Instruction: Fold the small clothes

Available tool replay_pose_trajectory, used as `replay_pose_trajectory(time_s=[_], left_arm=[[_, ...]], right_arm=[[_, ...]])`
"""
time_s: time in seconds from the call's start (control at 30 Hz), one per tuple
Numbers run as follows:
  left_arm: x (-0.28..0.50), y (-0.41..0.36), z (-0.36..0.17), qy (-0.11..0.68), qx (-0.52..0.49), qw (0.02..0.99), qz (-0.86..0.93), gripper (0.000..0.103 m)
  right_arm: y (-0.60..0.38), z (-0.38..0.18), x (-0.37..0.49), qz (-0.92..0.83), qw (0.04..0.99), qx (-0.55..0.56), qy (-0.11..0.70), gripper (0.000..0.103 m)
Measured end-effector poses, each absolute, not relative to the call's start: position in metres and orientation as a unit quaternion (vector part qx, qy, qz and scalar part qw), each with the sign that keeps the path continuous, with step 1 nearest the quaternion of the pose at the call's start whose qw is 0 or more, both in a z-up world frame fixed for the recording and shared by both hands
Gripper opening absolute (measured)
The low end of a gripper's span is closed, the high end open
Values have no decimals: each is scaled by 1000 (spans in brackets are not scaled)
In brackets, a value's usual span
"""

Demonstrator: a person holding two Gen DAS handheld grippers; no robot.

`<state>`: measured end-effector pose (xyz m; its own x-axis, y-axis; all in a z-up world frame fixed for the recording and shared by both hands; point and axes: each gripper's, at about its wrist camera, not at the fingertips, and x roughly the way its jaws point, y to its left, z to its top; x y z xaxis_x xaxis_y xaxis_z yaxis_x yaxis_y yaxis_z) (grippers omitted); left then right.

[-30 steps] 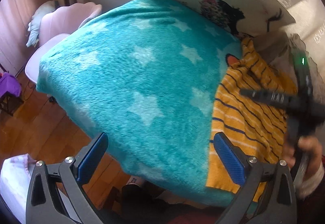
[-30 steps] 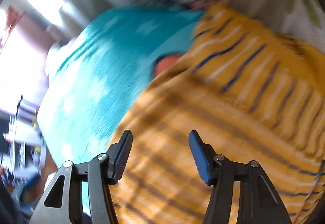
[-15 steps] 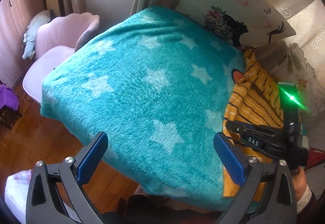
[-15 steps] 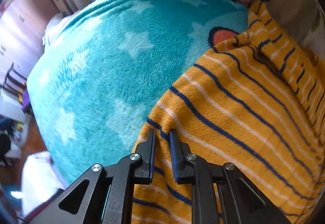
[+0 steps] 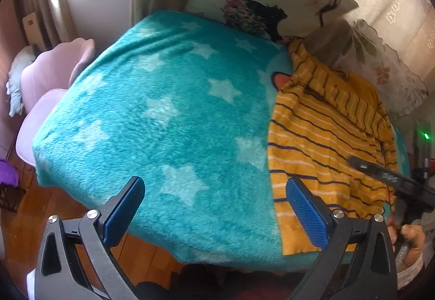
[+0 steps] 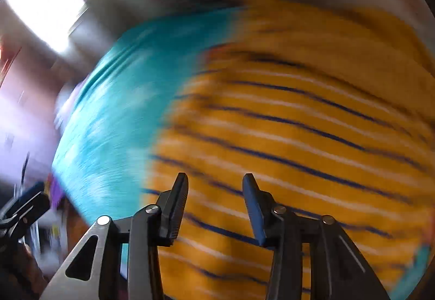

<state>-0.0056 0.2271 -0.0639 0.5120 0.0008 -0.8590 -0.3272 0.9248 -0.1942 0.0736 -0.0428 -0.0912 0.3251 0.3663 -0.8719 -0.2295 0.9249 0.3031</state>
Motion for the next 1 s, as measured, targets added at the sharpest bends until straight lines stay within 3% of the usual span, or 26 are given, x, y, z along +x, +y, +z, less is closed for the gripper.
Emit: replay_pose_trajectory(time_s=[0.3, 0.43, 0.53, 0.6, 0.63, 0.7, 0.73, 1.0], left_arm=[[18, 156, -61, 497, -130, 856, 61, 103], [28, 115, -58, 502, -112, 856, 45, 103], [32, 88, -52, 496, -99, 862, 36, 103], [34, 74, -49, 492, -93, 865, 35, 103], [35, 66, -48, 491, -91, 866, 34, 103], [39, 55, -48, 491, -93, 866, 34, 103], [41, 49, -49, 491, -97, 865, 35, 103], [47, 16, -49, 480, -116, 869, 27, 103]], right_arm=[[-374, -98, -17, -178, 817, 235, 496, 59], [-422, -120, -24, -198, 801, 245, 508, 60], [-425, -128, -15, -177, 812, 224, 509, 70], [-420, -127, -5, -152, 819, 207, 513, 70], [-415, -127, -2, -135, 824, 208, 509, 64], [-408, -128, 2, -94, 825, 210, 517, 33], [-407, -129, 6, -81, 823, 209, 522, 12], [-508, -72, 17, -86, 838, 287, 456, 10]])
